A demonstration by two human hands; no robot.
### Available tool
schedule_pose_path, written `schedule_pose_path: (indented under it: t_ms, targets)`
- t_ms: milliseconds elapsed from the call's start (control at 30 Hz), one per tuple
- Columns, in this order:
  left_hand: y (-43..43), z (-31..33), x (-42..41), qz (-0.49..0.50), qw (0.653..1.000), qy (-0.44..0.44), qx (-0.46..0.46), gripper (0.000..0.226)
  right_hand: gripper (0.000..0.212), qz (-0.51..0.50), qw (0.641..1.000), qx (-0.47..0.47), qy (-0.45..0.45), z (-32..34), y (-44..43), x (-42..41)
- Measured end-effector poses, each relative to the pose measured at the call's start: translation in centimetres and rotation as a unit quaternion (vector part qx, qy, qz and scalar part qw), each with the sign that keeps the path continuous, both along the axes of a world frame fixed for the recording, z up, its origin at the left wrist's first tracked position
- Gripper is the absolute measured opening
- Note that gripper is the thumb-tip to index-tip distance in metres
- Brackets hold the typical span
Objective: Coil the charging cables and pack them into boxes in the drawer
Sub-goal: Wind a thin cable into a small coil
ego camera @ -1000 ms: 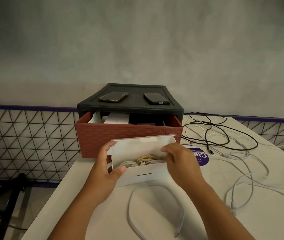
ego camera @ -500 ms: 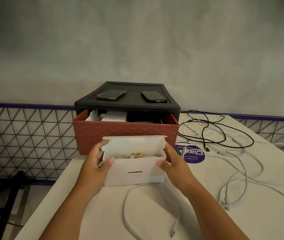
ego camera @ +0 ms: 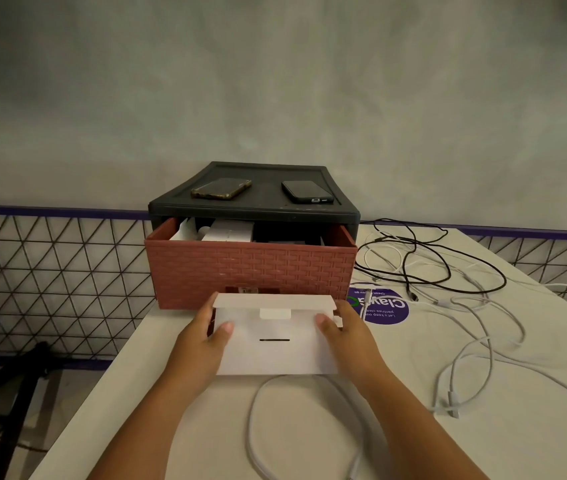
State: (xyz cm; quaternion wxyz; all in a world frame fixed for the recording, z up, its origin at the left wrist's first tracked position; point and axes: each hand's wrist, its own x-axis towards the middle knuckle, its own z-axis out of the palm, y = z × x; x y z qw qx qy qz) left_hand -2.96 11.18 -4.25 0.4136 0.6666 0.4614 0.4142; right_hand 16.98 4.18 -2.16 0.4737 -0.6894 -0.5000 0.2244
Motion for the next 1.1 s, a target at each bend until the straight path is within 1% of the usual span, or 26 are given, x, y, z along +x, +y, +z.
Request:
schedule_pose_path:
  t_ms: [100, 200, 300, 367, 433, 467, 500, 533, 633, 767, 900, 1100]
  targets:
    - [0.0, -0.1, 0.4, 0.009, 0.999, 0.038, -0.016, 0.050, 0.027, -0.027, 0.999, -0.016, -0.003, -0.3, 0.1, -0.1]
    - [-0.1, -0.1, 0.7, 0.016, 0.998, 0.060, -0.023, 0.049, 0.036, -0.031, 0.999, -0.010, -0.005, -0.3, 0.0, -0.2]
    - [-0.3, 0.1, 0.6, 0.004, 0.997, 0.068, -0.025, 0.053, 0.045, -0.007, 0.998, -0.035, -0.056, -0.2, -0.4, -0.2]
    - [-0.5, 0.2, 0.5, -0.006, 0.997, 0.067, -0.034, 0.055, 0.058, 0.003, 0.995, -0.063, -0.078, -0.1, -0.6, 0.0]
    - [-0.6, 0.3, 0.5, -0.010, 0.996, 0.074, -0.043, 0.056, 0.075, 0.011, 0.994, -0.083, -0.072, 0.1, -1.0, 0.1]
    - [-0.7, 0.3, 0.5, -0.012, 0.996, 0.081, -0.044, 0.057, 0.079, 0.012, 0.993, -0.091, -0.076, 0.3, -1.0, 0.1]
    - [-0.7, 0.3, 0.6, -0.013, 0.995, 0.087, -0.044, 0.058, 0.078, 0.011, 0.991, -0.101, -0.088, 0.5, -1.1, 0.0]
    - [-0.6, 0.3, 0.6, -0.013, 0.995, 0.094, -0.043, 0.058, 0.073, 0.009, 0.988, -0.108, -0.107, 0.7, -1.0, -0.2]
    - [-0.4, 0.1, 0.6, -0.007, 0.994, 0.102, -0.046, 0.054, 0.051, -0.004, 0.978, -0.126, -0.167, 0.9, -0.4, -0.6]
    - [-0.2, 0.1, 0.7, 0.001, 0.993, 0.107, -0.054, 0.050, 0.049, -0.024, 0.963, -0.153, -0.220, 1.1, 0.4, -1.2]
    - [0.0, 0.0, 0.7, -0.003, 0.993, 0.106, -0.060, 0.049, 0.055, -0.022, 0.965, -0.158, -0.210, 0.4, 0.9, -1.1]
    - [0.2, -0.3, 0.7, -0.002, 0.992, 0.112, -0.052, 0.049, 0.049, -0.002, 0.975, -0.142, -0.174, 0.0, 0.8, -0.9]
